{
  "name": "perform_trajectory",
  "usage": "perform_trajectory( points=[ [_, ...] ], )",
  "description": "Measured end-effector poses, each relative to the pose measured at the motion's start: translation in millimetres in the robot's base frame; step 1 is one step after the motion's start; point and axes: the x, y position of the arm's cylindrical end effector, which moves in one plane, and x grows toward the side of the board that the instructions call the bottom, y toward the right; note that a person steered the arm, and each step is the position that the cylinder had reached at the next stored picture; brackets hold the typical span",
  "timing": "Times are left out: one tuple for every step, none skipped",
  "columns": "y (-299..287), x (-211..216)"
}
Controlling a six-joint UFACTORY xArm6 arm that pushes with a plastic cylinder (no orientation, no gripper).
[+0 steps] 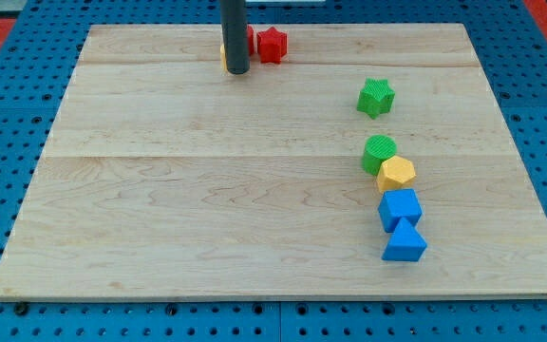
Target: Move the yellow hexagon slightly upwards
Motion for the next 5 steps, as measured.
perform_trajectory(
  points=[
    [7.1,47.9],
    [87.1,108.9],
    [176.1,139.8],
    [265.8,136.2],
    [304.2,184.3]
  ],
)
